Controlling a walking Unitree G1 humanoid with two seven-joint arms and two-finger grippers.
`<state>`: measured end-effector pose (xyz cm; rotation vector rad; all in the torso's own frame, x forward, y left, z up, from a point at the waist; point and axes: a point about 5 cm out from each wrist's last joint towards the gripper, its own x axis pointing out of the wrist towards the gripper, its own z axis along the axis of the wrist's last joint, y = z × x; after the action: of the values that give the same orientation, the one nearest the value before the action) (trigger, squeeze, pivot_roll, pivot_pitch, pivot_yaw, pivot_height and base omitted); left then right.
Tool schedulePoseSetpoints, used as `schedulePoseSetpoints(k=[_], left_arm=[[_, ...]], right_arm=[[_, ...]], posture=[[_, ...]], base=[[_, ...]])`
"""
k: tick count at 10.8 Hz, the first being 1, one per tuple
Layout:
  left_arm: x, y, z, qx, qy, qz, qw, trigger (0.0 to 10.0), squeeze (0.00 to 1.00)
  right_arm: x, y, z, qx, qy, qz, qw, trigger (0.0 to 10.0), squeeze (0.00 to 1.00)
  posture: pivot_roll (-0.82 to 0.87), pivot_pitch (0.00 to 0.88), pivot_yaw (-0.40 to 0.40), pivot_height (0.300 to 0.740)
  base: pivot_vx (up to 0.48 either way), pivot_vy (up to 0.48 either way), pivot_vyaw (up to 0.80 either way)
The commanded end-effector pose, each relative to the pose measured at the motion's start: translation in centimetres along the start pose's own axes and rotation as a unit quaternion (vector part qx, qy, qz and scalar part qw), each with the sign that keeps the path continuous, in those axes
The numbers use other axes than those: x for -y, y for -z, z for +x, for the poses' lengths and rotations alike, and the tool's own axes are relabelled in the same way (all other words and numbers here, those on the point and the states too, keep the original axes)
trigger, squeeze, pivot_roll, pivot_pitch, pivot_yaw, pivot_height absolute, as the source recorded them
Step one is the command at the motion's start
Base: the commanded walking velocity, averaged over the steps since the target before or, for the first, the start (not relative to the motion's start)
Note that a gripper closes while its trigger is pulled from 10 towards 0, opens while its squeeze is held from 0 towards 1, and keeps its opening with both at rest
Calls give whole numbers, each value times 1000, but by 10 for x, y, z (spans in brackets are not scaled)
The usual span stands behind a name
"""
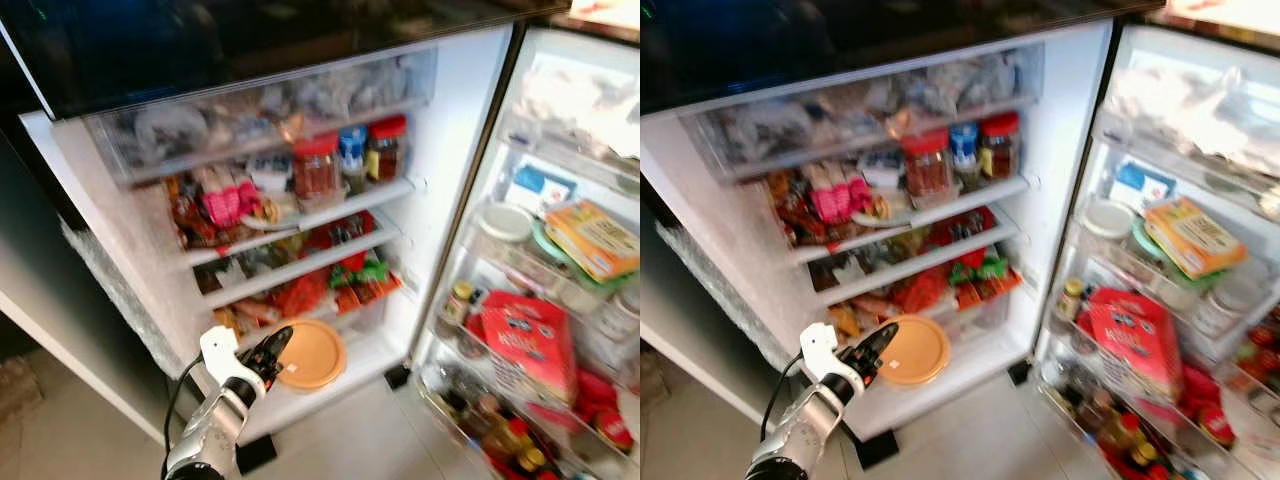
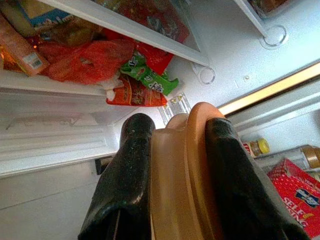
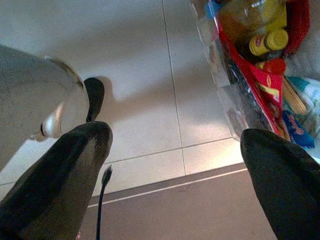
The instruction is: Restocking fridge
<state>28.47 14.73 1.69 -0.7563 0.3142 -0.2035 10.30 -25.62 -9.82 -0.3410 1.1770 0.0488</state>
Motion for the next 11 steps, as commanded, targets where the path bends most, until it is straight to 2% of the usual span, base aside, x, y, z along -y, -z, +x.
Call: schedulePoseSetpoints(k=[1, 4, 5, 6, 11], left_arm=[[-1, -2, 1, 1, 3, -1, 1000, 10000, 0], [-5, 0, 0, -7, 2, 0, 1000, 10000, 0], [-5, 0, 0, -7, 3, 1, 1000, 10000, 0], [-5, 1, 0, -8, 4, 1, 1000, 10000, 0], [-9, 3, -1, -11, 2, -2, 1000, 10000, 0]], right_arm=[[0, 0, 0, 0, -1, -1, 1000, 10000, 0], [1, 0, 0, -2, 1, 1, 1000, 10000, 0], [0, 1, 0, -4, 0, 12, 1000, 10000, 0], [0, -1, 0, 0, -3, 1, 1000, 10000, 0], [-1, -3, 0, 6, -11, -6, 1000, 10000, 0]], posture=[[-261, 0, 32, 740], [-256, 0, 31, 740], [-254, 0, 31, 740], [-254, 0, 31, 740], [-266, 0, 36, 740]], base=[[266, 0, 0], [290, 0, 0], [300, 0, -800], [300, 0, -625], [301, 0, 0]])
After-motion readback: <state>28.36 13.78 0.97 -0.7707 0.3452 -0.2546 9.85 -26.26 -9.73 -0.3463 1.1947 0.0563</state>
